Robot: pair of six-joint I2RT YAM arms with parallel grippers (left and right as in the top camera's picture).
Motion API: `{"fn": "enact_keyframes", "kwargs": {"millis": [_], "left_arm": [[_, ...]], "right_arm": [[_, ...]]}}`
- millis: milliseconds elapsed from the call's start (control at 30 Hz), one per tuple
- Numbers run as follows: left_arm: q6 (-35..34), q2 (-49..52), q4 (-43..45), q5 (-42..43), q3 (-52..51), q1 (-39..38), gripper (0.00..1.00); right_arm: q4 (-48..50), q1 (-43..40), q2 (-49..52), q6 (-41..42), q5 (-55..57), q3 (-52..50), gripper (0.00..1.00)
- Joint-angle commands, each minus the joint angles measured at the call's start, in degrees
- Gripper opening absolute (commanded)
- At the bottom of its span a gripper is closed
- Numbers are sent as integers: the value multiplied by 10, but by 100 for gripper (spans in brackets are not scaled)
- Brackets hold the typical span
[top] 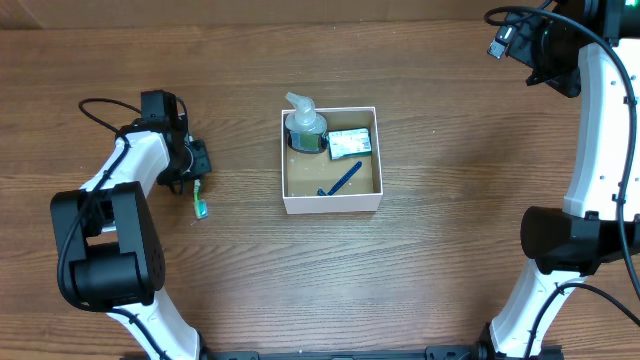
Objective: Pack container
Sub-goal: 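Lower the left gripper onto the green toothbrush handle and grasp it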
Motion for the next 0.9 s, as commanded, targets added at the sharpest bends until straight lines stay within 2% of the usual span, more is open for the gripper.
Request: {"fn": "enact_keyframes", "kwargs": {"millis": [0, 100, 200, 267, 400, 467, 533, 867], "left_arm": [[-10, 52, -33, 34, -43, -4, 9], [-10, 52, -42, 35, -43, -4, 5], [-10, 52, -54, 38, -31, -4, 11], [-10, 51, -76, 40, -10, -4, 11], [-9, 51, -143, 49, 65, -4, 11], [-9, 51, -177, 49, 107, -4, 5], [-5, 51, -221, 49, 161, -5, 4], [10, 51, -377, 53, 368, -6, 4]], "right_arm": [[1, 2, -6, -4, -2, 0, 100], [1, 2, -6, -3, -2, 0, 100], [1, 2, -6, -3, -2, 0, 100], [1, 2, -6, -3, -2, 0, 100], [1, 2, -6, -4, -2, 0, 100], [1, 2, -6, -4, -2, 0, 100], [1, 2, -6, -4, -2, 0, 100], [1, 2, -6, -4, -2, 0, 100]]}}
